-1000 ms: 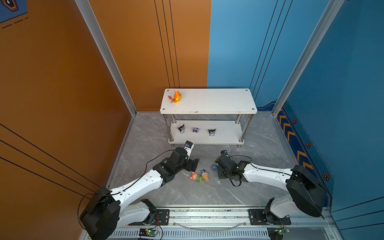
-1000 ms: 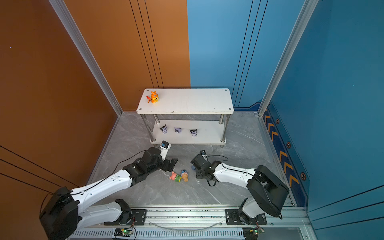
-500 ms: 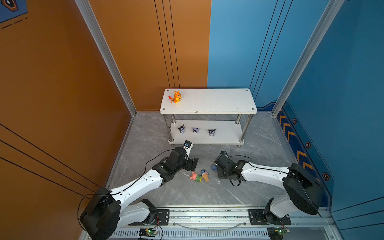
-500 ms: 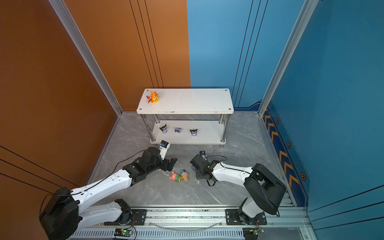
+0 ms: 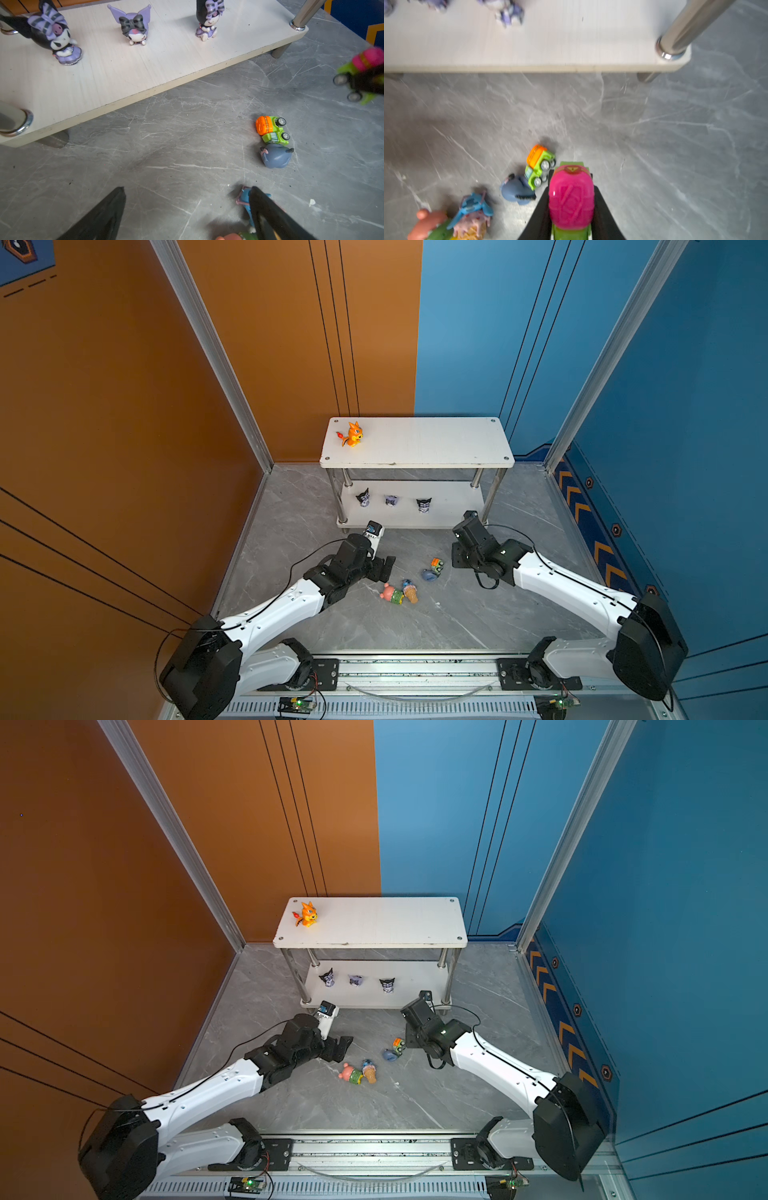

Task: Place and organize the plastic toys onto the shelf
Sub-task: 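Carry the green car with pink top to the lower shelf with the right gripper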

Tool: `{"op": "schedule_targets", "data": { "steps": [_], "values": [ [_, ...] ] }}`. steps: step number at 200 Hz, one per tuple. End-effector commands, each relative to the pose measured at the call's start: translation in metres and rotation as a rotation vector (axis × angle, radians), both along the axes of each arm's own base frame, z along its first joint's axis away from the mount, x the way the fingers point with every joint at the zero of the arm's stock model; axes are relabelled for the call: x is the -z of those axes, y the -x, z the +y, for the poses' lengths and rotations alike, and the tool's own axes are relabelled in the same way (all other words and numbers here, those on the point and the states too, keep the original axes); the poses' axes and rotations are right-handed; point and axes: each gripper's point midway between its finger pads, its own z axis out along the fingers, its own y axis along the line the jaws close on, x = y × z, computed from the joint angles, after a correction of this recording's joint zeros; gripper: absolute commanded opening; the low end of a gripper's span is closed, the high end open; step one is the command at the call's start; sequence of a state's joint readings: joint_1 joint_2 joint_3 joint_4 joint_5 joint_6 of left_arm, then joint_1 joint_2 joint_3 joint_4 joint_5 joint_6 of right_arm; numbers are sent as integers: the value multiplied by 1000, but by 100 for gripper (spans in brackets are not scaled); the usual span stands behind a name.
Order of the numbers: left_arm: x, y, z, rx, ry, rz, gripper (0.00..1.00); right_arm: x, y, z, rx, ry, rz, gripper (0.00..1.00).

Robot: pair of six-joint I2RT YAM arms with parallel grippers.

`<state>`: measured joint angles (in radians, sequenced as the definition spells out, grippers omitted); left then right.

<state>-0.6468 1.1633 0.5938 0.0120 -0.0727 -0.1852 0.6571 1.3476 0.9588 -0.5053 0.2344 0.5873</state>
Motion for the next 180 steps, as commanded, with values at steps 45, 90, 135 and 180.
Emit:
{"op": "schedule_targets", "data": {
  "steps": [45,90,135,180],
  "values": [
    [-4,2,-3,13,37,12,94,-2,-71,-1,33,48,-6,26],
    [-2,2,0,7,35,13,94,8,-101,-4,52,35,12,26],
    [-3,1,1,6,39,12,94,18,-125,0,52,30,29,27],
    [-3,1,2,3,38,11,94,25,-145,2,64,7,34,27]
  ]
}}
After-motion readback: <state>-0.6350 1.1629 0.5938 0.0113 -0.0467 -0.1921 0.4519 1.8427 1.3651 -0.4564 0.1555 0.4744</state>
